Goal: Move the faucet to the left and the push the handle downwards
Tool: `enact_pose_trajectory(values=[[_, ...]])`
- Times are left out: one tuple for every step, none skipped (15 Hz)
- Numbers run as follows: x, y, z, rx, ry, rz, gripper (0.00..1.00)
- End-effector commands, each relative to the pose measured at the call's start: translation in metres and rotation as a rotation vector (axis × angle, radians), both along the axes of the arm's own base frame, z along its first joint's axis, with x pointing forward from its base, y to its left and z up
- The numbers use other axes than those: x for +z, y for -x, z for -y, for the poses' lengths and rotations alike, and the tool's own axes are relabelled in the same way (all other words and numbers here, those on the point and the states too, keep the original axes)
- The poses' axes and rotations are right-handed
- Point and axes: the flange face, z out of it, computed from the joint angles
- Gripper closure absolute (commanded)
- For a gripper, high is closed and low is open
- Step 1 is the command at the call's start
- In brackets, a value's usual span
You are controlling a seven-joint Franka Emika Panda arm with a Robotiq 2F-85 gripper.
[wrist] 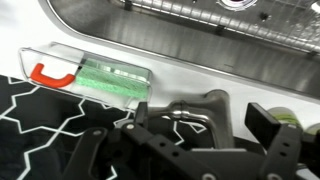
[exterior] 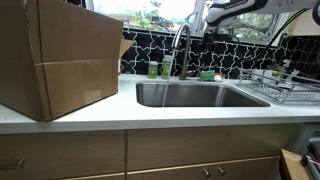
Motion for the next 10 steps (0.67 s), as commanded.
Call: enact_pose_trajectory(values=[[0.018, 0.02, -0.036, 0.158, -0.108, 0.031, 0.0], [0.023, 0.027, -0.047, 0.196, -0.139, 0.013, 0.0], [0.025, 0.035, -0.056, 0.225, -0.165, -0.006, 0.0], [0.029, 0.042, -0.064, 0.237, -0.183, -0.021, 0.0], [0.031, 0.052, -0.07, 0.259, -0.2, -0.032, 0.0], [0.033, 0.061, -0.076, 0.267, -0.207, -0.038, 0.0], [0.035, 0.071, -0.084, 0.27, -0.21, -0.044, 0.0], [0.036, 0.08, -0.089, 0.267, -0.208, -0.045, 0.0], [0.037, 0.089, -0.094, 0.253, -0.206, -0.043, 0.0], [0.038, 0.1, -0.1, 0.227, -0.201, -0.041, 0.0]])
